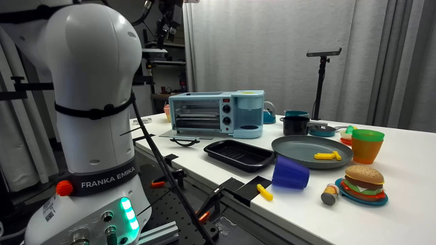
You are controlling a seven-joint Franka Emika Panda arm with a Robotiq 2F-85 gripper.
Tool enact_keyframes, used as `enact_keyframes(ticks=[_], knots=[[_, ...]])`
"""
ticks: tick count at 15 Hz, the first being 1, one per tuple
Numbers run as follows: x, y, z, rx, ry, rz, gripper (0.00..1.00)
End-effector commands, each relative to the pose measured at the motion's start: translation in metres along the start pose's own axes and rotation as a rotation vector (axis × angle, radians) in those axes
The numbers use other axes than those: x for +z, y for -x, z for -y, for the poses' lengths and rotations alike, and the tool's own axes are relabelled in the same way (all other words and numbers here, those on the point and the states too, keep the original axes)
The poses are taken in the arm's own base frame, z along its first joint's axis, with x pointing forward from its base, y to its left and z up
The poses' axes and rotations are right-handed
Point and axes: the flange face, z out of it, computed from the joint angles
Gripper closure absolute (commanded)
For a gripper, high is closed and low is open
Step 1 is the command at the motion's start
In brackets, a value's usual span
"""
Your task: Push the button on the top of the breakfast maker
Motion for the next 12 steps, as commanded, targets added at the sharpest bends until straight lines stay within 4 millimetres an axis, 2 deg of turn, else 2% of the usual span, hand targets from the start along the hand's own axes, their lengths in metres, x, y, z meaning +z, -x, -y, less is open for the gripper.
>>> enact_keyframes(ticks=[1,8,9,10,12], knots=[[-0.0003,-0.0007,-0.0005,-0.002,-0.003,-0.001,0.00],[0.0030,-0.0018,0.0011,0.006,0.013,-0.012,0.00],[0.0035,-0.0021,0.0013,0.009,0.016,-0.016,0.08],[0.0037,-0.0024,0.0014,0.010,0.017,-0.019,0.26],[0.0037,-0.0034,0.0011,0.018,0.027,-0.038,0.42]])
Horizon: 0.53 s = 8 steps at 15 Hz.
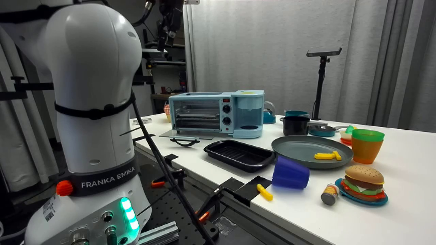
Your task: Push the button on the top of the breakfast maker
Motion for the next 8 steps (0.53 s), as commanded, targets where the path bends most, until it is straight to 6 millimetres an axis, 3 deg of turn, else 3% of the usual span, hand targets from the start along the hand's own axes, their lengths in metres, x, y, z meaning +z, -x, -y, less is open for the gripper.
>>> enact_keyframes(ticks=[1,7,8], knots=[[0.000,-0.002,0.000,0.021,0.019,-0.048,0.51],[-0.005,-0.012,0.003,0.014,0.055,-0.120,0.96],[-0.006,-0.015,0.004,0.011,0.060,-0.134,0.99]])
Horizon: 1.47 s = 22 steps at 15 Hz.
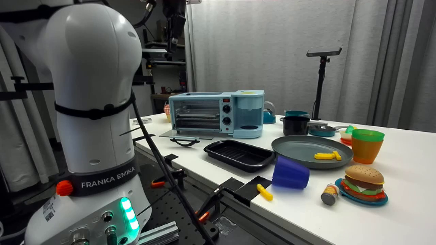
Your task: Push the button on the top of the breakfast maker
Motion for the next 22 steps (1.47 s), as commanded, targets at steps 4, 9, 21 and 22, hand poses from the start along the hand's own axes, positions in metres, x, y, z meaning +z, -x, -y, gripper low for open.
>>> enact_keyframes(ticks=[4,9,21,22], knots=[[-0.011,-0.016,0.003,0.007,0.029,-0.120,1.00],[-0.025,-0.029,0.006,0.002,0.063,-0.244,1.00],[-0.054,-0.072,0.019,-0.053,0.075,-0.409,1.00],[-0.056,-0.075,0.021,-0.056,0.074,-0.414,1.00]])
